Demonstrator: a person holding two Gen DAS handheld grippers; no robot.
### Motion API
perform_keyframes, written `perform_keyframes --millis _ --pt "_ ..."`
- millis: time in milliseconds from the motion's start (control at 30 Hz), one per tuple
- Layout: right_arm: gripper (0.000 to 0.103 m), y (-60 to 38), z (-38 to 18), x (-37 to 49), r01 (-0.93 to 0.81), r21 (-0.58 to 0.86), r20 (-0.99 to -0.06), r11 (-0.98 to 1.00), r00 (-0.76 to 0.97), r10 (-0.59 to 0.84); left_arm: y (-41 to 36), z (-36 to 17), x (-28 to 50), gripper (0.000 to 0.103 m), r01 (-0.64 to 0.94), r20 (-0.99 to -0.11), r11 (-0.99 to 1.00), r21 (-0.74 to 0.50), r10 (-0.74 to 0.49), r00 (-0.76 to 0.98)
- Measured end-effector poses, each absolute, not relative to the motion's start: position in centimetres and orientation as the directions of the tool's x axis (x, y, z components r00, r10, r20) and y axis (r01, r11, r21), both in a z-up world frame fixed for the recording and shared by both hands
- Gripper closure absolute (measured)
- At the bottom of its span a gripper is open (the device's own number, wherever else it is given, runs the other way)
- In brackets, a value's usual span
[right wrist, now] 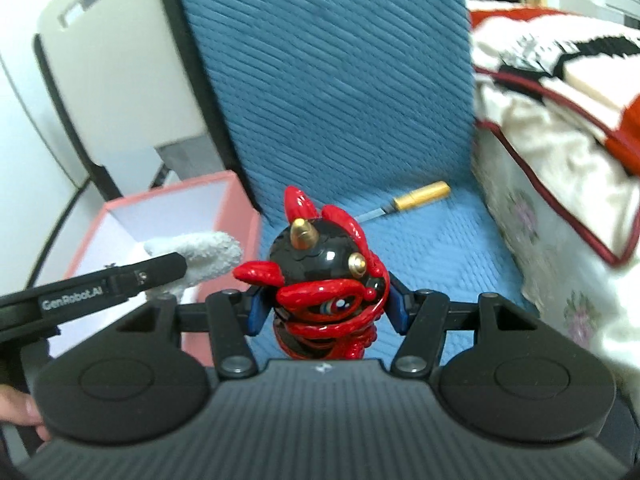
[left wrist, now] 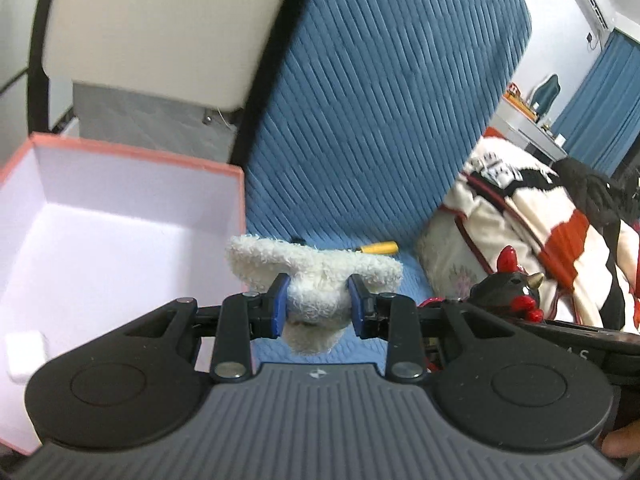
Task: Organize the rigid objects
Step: 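Lower both items into the pink box and open both grippers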
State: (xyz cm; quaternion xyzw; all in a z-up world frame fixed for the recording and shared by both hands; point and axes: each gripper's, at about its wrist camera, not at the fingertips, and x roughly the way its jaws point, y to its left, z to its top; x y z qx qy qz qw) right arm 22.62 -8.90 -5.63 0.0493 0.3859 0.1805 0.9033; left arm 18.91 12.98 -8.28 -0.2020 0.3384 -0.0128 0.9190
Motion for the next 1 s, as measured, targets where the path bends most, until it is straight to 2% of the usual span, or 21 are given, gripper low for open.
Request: perform_keyframes --millis 300,500,667,1000 --pt "0.042 -3.0 -2.0 22.7 -0.387 0.237 -0.631 0.891 0.636 0.444 19.4 -3.6 17.5 0.067 -0.173 -0.59 0.917 -0.36 -0.08 0.803" --pt "0.042 1.3 -1.5 22.0 -0.463 0.24 -0.623 0.853 0.601 0.501 24.0 -3.0 15.9 0.067 -0.24 -0.6 0.909 -0.341 -0.014 0.8" --pt "0.042 4.7 -2.6 21.6 -0.512 0.233 -0.646 0.827 0.554 0.525 27.0 -4.7 14.6 0.067 -0.296 -0.629 0.894 -0.337 0.021 0.777" --pt "0.042 9.7 -9.5 21.1 -0.549 0.206 -0.774 0.81 0.415 0.478 30.1 -11.8 13.5 0.067 -0.382 -0.749 0.865 -0.325 0.012 0.662"
